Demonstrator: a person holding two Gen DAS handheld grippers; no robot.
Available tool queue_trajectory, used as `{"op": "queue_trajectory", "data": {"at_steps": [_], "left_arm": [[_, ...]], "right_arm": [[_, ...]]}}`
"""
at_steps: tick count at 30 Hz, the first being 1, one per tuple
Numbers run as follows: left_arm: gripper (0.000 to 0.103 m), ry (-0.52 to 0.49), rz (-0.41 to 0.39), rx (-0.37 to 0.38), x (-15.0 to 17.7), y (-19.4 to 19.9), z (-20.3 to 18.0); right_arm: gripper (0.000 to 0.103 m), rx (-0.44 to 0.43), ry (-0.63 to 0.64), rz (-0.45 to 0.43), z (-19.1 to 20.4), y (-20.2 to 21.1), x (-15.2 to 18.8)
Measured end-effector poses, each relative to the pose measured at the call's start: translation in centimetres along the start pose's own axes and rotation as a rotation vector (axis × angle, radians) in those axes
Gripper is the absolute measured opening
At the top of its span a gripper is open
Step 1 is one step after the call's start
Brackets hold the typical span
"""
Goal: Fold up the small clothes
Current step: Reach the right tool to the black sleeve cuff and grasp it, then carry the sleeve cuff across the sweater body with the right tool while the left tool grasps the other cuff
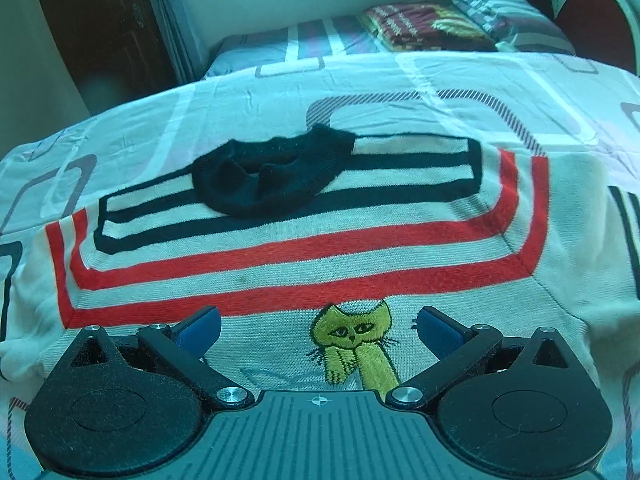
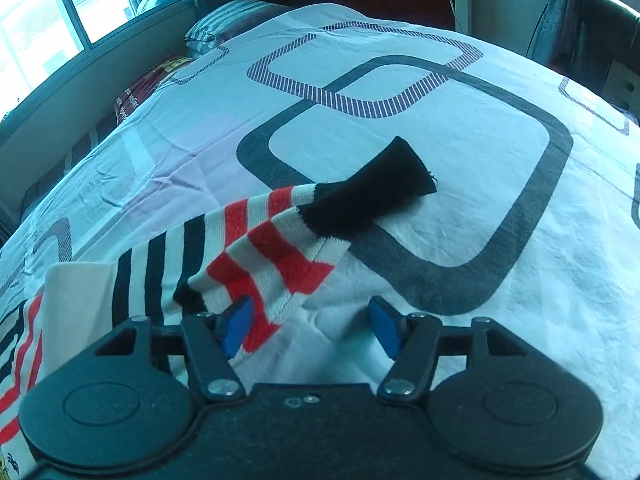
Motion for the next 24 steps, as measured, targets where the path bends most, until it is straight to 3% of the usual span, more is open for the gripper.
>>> {"op": "queue_trajectory", "data": {"at_steps": [1,3,8,12,16,20,24], "left_arm": [[0.103,0.004,0.007,-0.002,0.0,-0.3,-0.1],[0.103,0.01,0.015,-0.015,0.0,-0.7,-0.1],[0.103,0.005,0.011,-0.017,-0.3,-0.7,-0.3],[0.103,0.009,0.028,0.013,-0.4,-0.4,0.1],[0.103,0.076,0.03,0.043,-0.5,0.2,2.2],[0.103,0.124,0.007,0.027,-0.5,1.0,5.5],[0.103,0.171,-0.01,0.016,-0.5,1.6,9.7]], "right_arm": [[0.051,-0.001,0.004,-0.013,0.0,-0.2,-0.3],[0.032,-0.016,0.008,-0.02,0.1,-0.7,-0.8],[0.012,-0.046,0.027,-0.053,0.6,-0.7,-1.0],[0.01,-0.095,0.03,-0.128,1.6,1.0,-1.7],[0.01,-0.198,0.085,-0.201,5.5,3.8,-2.8],[0.009,-0.352,0.196,-0.205,13.0,6.6,-2.0],[0.009,-0.508,0.329,-0.136,22.1,8.3,2.2]]}}
Point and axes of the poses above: each gripper's, at about its wrist camera, not at the fingertips, and y roughly against the way its jaws point, z to its left, x to its underside, the point moved 5 cm from there along -y, roughly the way its jaws point, and after that the axes turned 4 degrees about -x, right-handed, at the moved point
